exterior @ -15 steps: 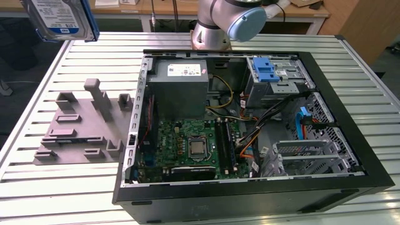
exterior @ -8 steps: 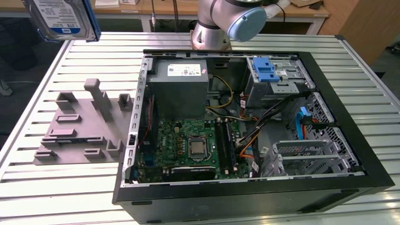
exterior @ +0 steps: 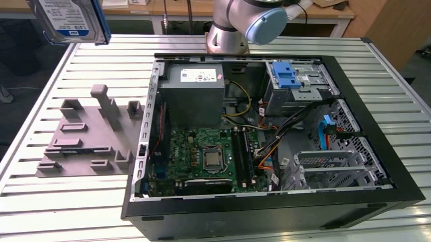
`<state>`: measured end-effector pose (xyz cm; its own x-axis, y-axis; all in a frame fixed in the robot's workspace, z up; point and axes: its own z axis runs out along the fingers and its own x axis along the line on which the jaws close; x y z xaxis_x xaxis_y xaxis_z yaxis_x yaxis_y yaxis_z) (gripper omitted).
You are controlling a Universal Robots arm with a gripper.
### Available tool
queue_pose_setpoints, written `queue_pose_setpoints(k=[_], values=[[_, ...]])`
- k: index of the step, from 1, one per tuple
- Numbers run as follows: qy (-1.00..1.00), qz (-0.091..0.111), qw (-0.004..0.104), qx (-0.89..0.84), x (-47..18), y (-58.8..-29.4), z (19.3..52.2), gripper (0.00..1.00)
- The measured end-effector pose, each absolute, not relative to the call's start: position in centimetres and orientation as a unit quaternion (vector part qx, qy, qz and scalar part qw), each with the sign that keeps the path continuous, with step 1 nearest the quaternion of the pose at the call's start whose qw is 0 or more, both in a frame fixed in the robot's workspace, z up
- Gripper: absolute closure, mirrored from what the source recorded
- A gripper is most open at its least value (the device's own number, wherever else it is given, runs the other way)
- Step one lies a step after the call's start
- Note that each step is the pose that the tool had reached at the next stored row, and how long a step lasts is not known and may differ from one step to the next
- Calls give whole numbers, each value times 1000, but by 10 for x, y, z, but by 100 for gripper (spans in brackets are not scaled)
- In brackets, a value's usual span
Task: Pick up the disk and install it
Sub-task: 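Pick up the disk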
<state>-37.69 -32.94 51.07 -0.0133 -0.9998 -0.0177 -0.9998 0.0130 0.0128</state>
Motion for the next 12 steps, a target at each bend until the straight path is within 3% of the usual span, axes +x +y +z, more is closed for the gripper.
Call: queue_pose_setpoints(k=[12], values=[[712, 11, 2, -702, -373, -331, 511, 64]])
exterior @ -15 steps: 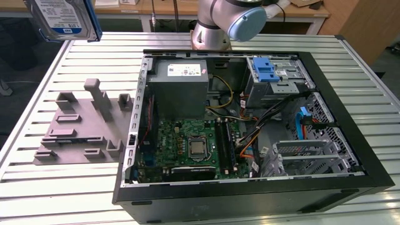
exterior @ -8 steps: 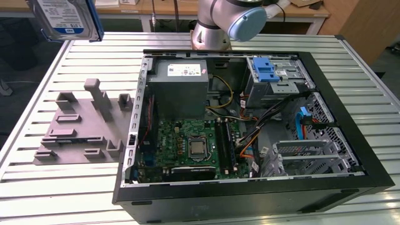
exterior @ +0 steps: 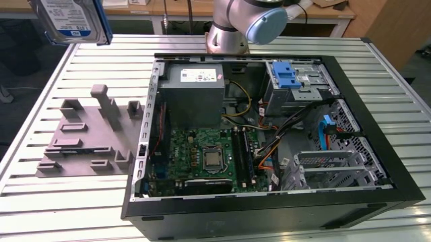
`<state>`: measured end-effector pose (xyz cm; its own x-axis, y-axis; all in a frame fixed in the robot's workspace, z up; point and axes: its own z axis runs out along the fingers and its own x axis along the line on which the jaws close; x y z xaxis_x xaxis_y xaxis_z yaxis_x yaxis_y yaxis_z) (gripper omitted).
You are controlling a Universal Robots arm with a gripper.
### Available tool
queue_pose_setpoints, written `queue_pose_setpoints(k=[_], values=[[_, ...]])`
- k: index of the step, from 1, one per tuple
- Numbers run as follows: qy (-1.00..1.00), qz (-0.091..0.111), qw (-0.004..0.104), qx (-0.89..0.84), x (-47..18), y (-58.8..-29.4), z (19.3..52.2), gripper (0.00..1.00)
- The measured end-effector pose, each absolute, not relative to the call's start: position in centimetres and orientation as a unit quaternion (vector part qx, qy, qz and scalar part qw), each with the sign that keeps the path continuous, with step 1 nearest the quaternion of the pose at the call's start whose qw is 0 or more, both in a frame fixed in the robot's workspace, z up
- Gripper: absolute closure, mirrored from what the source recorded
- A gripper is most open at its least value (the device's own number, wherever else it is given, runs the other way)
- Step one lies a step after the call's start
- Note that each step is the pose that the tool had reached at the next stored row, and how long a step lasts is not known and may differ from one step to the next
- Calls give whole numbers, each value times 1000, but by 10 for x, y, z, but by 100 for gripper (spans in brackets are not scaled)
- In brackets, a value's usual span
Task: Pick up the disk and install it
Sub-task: 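Pick up the disk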
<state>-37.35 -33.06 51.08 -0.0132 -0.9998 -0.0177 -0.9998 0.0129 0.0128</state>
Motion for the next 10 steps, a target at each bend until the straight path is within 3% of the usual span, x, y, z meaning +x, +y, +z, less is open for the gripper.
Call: queue_pose_setpoints(k=[10], values=[[712, 11, 2, -702, -367, -337, 511, 64]])
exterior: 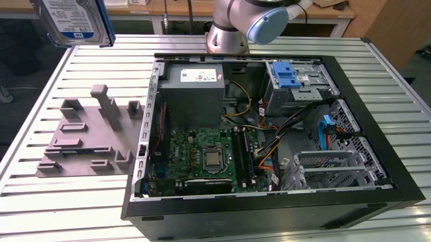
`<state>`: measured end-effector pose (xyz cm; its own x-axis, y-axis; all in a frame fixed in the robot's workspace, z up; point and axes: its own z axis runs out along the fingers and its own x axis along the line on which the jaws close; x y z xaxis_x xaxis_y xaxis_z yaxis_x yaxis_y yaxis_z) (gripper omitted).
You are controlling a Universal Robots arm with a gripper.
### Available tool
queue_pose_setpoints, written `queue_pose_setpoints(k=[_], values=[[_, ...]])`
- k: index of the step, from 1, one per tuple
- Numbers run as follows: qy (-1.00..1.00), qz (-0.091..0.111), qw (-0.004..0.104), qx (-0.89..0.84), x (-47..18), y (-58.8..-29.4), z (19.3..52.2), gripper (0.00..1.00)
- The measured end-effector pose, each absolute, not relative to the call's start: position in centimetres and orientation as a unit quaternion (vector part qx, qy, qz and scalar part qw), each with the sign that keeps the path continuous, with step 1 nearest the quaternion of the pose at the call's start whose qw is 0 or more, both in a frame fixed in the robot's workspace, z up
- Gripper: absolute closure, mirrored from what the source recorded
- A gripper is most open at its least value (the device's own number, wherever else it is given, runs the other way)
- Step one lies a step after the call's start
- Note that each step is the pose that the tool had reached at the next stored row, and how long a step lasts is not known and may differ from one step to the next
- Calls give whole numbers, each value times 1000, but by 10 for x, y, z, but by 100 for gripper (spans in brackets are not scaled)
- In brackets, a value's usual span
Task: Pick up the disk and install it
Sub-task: 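Pick up the disk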
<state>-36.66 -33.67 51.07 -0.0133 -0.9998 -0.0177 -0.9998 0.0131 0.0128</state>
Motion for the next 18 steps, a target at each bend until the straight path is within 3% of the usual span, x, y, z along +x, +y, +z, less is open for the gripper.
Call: queue_pose_setpoints(k=[18], values=[[712, 11, 2, -702, -351, -337, 511, 64]])
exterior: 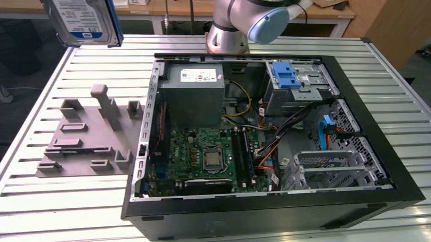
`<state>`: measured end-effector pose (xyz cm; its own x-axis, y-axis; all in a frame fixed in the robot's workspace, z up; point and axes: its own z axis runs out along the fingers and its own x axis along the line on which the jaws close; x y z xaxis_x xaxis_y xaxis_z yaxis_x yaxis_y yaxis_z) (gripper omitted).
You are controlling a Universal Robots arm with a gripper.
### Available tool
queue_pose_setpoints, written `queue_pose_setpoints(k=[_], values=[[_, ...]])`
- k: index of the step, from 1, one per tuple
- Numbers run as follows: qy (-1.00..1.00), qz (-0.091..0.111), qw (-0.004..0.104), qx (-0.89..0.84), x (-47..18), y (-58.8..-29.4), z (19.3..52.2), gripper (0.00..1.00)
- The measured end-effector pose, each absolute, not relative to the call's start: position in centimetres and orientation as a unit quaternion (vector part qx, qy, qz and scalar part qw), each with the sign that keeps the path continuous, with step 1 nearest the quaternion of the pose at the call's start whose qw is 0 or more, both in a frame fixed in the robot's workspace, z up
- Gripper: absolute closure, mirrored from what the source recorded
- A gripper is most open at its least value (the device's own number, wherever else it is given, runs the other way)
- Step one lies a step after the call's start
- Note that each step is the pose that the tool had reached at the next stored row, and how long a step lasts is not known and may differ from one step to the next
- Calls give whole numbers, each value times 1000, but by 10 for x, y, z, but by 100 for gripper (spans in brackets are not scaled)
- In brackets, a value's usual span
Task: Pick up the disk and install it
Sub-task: 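Pick up the disk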
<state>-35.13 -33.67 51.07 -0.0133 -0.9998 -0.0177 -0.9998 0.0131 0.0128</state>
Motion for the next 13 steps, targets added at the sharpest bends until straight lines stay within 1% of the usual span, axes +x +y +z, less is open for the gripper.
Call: queue_pose_setpoints(k=[13], values=[[712, 11, 2, -702, -342, -337, 511, 64]])
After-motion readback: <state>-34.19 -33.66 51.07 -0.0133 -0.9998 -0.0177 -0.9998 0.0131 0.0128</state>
